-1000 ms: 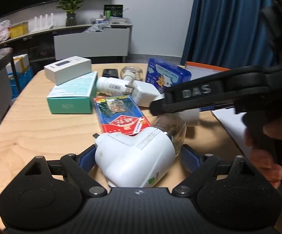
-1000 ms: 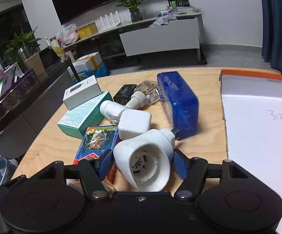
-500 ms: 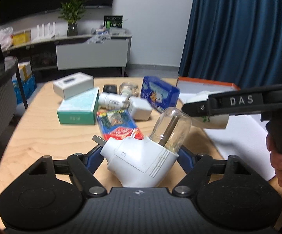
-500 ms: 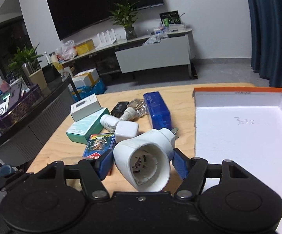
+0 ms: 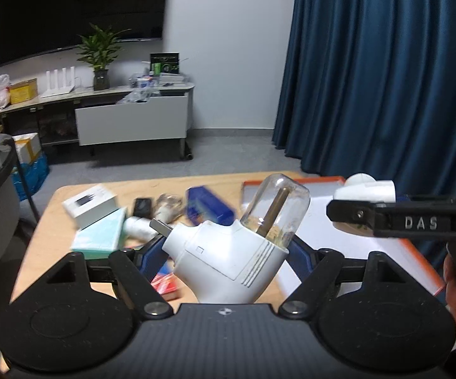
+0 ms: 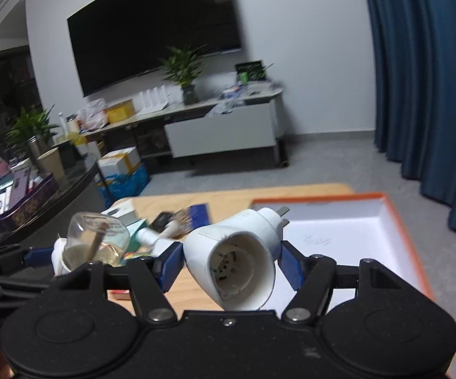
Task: Organize rigid objects
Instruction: 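Carry both white adapters toward the open white box with both grippers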
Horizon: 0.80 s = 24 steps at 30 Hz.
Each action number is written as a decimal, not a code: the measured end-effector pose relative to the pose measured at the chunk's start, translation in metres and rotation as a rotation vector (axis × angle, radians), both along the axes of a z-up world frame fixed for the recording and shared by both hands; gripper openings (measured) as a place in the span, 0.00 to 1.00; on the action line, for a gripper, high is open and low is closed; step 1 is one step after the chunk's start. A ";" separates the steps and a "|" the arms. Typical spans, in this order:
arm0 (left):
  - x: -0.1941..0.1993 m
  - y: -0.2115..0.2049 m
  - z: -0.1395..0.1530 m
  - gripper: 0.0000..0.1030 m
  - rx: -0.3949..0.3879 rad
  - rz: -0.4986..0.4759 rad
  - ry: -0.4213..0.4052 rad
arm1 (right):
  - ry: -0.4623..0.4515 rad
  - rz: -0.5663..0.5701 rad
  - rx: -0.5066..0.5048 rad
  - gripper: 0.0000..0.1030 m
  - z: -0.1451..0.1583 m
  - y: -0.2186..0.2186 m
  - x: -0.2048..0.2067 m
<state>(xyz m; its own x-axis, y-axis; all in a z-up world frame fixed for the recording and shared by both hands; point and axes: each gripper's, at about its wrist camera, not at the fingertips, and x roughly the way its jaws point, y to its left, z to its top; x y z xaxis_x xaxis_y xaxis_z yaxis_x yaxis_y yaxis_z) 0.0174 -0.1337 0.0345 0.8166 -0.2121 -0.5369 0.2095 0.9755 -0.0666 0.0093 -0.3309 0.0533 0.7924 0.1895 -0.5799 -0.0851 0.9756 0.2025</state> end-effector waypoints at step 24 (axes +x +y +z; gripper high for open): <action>0.040 -0.075 0.009 0.78 -0.064 -0.033 0.033 | 0.010 -0.085 -0.060 0.76 -0.005 -0.089 0.012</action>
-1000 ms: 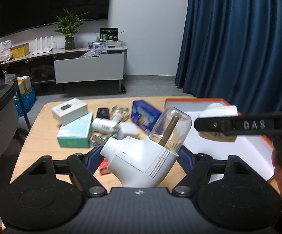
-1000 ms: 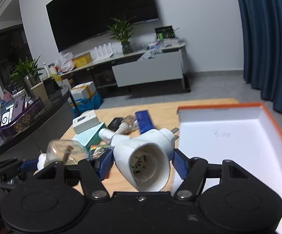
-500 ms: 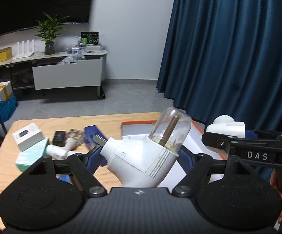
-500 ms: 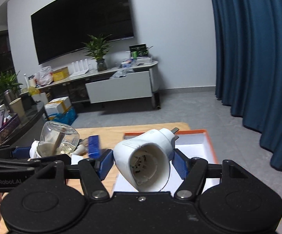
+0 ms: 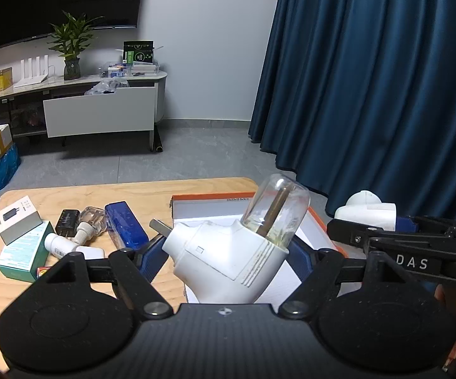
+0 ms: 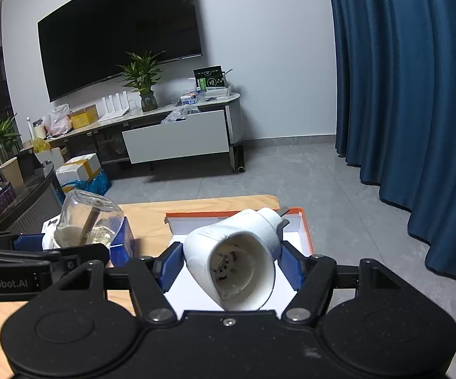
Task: Organize rigid objects
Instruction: 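Carry both white adapters toward the open white box with both grippers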
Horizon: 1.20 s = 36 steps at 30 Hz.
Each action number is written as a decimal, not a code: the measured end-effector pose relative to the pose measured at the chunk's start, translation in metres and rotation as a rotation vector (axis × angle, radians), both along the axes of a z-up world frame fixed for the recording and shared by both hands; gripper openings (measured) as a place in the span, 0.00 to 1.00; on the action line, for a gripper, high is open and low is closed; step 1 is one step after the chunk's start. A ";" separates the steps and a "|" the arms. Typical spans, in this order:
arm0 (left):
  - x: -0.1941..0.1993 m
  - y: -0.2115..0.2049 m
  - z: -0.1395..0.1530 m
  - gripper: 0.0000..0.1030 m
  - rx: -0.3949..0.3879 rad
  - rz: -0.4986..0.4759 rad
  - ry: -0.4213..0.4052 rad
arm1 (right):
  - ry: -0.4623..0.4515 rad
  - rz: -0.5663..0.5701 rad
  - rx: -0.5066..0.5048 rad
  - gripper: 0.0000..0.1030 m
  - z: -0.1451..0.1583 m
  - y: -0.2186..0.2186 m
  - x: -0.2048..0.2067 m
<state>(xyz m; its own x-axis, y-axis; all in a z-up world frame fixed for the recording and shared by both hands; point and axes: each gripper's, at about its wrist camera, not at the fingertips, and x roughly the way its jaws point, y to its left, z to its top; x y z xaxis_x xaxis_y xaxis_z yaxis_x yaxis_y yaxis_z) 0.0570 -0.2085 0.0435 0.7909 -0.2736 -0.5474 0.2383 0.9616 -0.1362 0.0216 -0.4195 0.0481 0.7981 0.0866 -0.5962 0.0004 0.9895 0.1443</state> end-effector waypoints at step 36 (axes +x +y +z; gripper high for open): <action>0.041 -0.024 -0.025 0.78 0.009 0.039 0.071 | 0.094 0.062 -0.056 0.76 -0.039 -0.011 0.070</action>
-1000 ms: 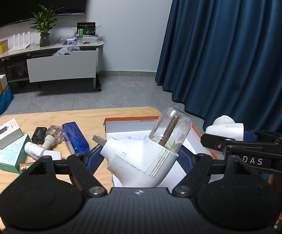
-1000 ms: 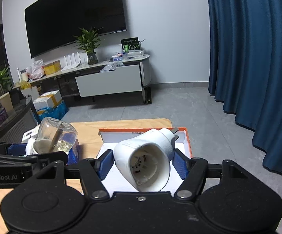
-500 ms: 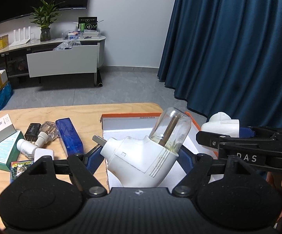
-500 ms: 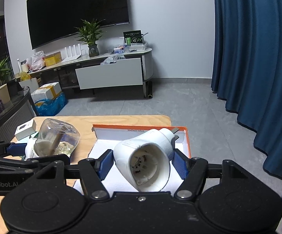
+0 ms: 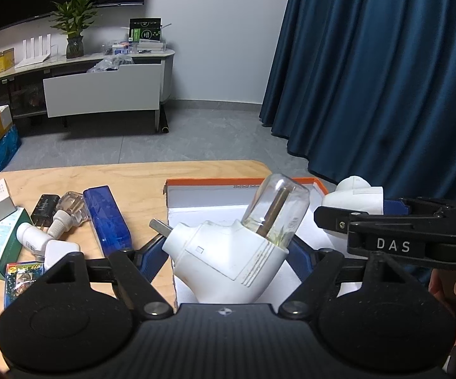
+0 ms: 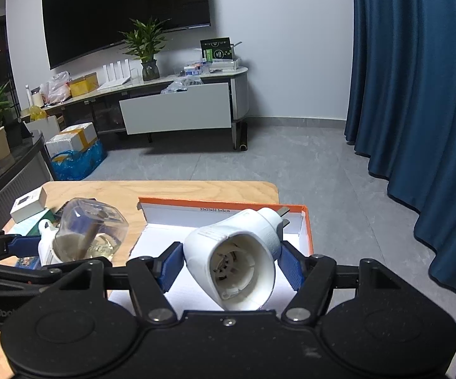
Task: Organize rigid objects
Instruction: 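Carry both white adapters toward the open white box with both grippers, then lower both adapters into the white box and open both grippers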
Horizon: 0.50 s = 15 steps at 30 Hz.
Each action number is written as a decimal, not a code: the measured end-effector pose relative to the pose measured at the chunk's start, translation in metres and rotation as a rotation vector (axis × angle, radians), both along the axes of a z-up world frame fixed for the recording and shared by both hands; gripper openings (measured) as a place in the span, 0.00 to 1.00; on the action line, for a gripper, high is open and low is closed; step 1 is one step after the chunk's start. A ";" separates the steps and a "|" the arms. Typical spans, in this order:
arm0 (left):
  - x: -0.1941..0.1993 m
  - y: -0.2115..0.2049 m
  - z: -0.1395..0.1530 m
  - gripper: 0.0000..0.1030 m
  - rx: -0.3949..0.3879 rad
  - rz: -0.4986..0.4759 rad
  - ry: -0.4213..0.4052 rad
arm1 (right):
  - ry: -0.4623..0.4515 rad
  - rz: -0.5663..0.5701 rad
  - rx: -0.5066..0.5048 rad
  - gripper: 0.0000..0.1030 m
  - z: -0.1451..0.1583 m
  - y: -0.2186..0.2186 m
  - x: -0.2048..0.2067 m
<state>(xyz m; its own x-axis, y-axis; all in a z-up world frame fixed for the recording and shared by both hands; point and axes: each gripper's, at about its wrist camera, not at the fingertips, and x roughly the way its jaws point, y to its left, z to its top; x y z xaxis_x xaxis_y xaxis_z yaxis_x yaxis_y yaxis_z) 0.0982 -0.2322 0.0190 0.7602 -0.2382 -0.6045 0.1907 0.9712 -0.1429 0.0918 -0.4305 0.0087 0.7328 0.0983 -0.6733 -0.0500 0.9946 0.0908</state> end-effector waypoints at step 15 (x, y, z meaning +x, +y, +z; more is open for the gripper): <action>0.025 0.005 -0.018 0.78 0.006 0.018 0.030 | 0.033 0.018 -0.005 0.76 -0.021 0.004 0.038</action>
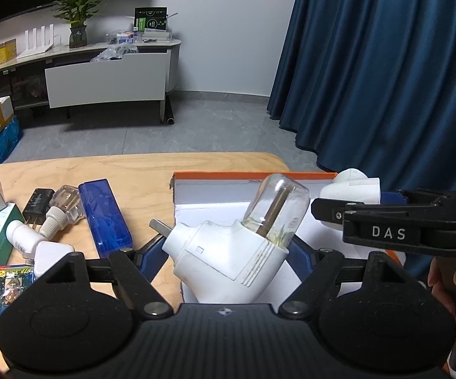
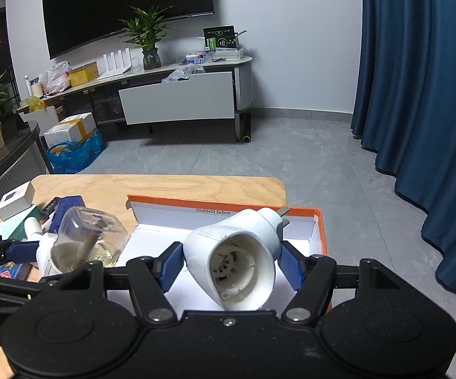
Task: Organize rigid objects
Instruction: 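Lower both adapters into the white box and open both grippers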
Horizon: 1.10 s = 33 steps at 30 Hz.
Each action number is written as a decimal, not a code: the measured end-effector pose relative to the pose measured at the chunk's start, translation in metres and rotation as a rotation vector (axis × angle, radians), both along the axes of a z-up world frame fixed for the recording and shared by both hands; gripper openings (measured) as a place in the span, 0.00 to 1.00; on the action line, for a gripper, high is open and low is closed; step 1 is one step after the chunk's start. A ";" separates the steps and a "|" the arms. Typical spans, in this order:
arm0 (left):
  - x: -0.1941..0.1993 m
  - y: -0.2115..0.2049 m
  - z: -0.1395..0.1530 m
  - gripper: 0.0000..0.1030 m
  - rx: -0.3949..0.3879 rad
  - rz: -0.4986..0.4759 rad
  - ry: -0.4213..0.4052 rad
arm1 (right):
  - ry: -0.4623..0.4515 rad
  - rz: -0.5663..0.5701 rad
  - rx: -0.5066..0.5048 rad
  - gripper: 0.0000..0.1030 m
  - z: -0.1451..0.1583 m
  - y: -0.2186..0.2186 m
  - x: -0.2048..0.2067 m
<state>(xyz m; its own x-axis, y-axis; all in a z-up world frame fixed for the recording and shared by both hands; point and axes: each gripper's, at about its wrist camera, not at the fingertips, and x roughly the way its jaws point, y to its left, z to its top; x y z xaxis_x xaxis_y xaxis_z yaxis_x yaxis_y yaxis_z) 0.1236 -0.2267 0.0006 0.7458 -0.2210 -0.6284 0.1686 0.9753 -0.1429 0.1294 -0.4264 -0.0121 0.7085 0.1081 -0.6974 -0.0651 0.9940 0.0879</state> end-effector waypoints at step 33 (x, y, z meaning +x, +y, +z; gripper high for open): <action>0.044 -0.011 -0.015 0.89 -0.053 -0.063 0.061 | -0.026 -0.111 -0.050 0.78 -0.002 -0.016 0.005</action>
<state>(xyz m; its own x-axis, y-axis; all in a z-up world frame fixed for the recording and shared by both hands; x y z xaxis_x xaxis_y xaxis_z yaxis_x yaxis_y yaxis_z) 0.1681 -0.2375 -0.0140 0.6900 -0.3005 -0.6585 0.2185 0.9538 -0.2063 0.1349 -0.4422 -0.0138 0.7322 -0.0064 -0.6811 0.0438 0.9983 0.0376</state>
